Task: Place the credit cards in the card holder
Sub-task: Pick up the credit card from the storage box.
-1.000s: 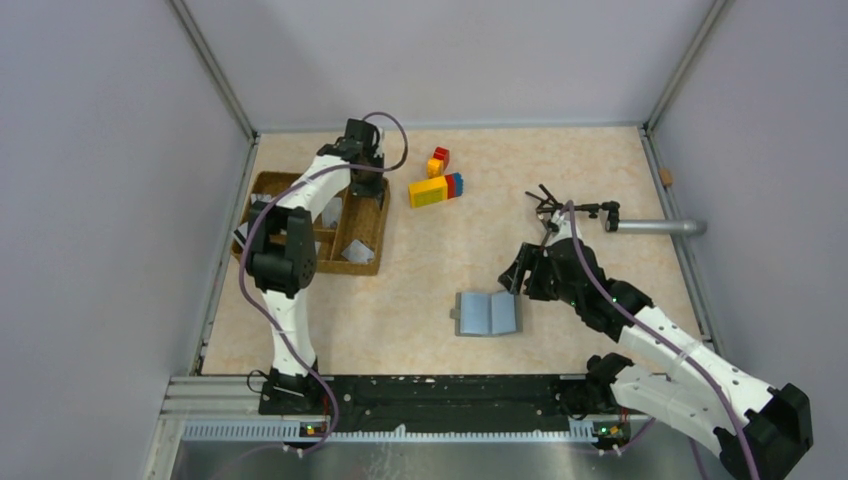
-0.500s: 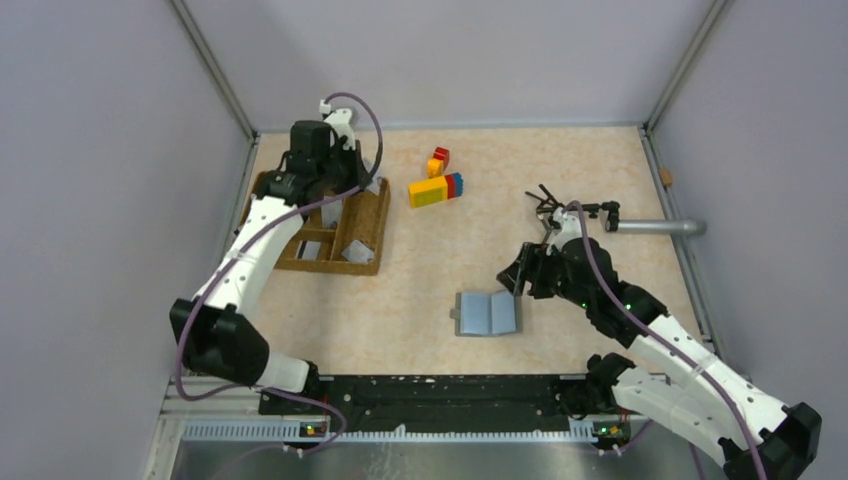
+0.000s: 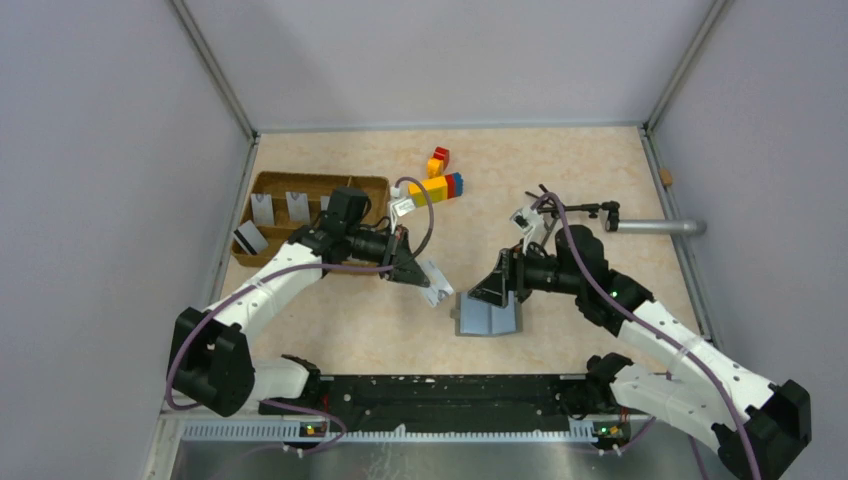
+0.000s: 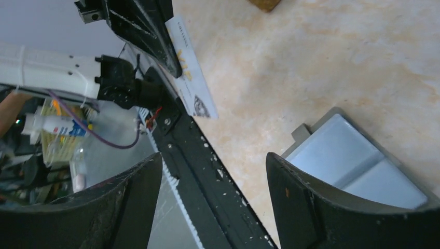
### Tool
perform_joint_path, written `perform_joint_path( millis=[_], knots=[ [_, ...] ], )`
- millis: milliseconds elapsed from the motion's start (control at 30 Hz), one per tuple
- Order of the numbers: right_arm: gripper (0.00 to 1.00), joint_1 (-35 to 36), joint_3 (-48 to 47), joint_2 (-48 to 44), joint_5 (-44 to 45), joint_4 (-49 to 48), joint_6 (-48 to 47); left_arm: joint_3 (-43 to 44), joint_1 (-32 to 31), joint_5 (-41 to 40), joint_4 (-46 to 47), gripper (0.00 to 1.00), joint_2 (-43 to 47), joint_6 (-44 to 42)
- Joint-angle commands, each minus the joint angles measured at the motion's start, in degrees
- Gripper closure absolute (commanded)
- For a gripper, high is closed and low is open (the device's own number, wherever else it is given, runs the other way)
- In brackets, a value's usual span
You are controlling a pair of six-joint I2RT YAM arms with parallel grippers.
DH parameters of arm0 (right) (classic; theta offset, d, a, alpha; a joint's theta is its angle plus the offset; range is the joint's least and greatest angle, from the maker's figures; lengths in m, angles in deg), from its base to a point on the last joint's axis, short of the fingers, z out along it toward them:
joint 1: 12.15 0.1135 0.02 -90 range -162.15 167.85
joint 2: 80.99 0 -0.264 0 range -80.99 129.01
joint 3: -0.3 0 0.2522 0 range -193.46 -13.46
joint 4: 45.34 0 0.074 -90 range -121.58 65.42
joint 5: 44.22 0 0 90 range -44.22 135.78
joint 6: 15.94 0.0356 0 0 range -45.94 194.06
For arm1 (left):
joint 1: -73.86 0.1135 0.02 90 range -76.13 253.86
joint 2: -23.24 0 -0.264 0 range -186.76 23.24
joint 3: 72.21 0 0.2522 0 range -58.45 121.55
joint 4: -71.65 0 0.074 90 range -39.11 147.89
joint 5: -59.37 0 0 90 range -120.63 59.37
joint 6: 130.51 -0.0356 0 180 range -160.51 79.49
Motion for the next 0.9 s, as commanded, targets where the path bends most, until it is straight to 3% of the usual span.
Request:
perform_joint_path(
  millis=[0, 200, 367, 567, 667, 733, 767, 800, 867],
  knots=[
    [0.31, -0.1, 0.2, 4.2, -12.8, -11.8, 4.3, 0.6, -5.2, 13.1, 6.1, 1.0, -0.3, 0.3],
    [0.39, 3.0, 2.4, 6.3, -14.4, -20.5, 8.3, 0.8, -9.1, 14.6, 5.9, 1.0, -2.4, 0.1],
    [0.54, 5.2, 2.4, 9.3, -14.4, -21.4, 8.5, 1.2, -10.4, 14.5, 5.9, 1.0, -2.9, 0.0],
    [0.81, 7.1, 2.3, 11.7, -14.8, -23.1, 9.2, 1.2, -10.4, 13.5, 5.8, 1.0, -3.3, -0.2],
    [1.0, 7.2, 3.1, 11.0, -13.9, -23.7, 10.2, 1.3, -10.4, 11.5, 6.9, 1.0, -3.1, 1.1],
    [1.0, 7.2, 3.1, 10.0, -7.7, -19.3, 10.4, 0.9, -10.4, 7.8, 8.1, 0.75, -2.7, 2.9],
    [1.0, 7.1, 3.1, 9.6, -3.8, -15.7, 10.3, 0.9, -10.4, 4.2, 8.0, 0.46, -2.6, 3.6],
    [1.0, 6.5, 3.2, 9.1, -0.4, -12.0, 10.0, 0.9, -10.5, 0.1, 7.6, 0.31, -2.6, 4.1],
    [1.0, 3.8, 4.4, 8.3, 3.9, -5.5, 10.8, 0.3, -10.4, -7.4, 7.6, 0.2, -2.9, 5.8]
  ],
)
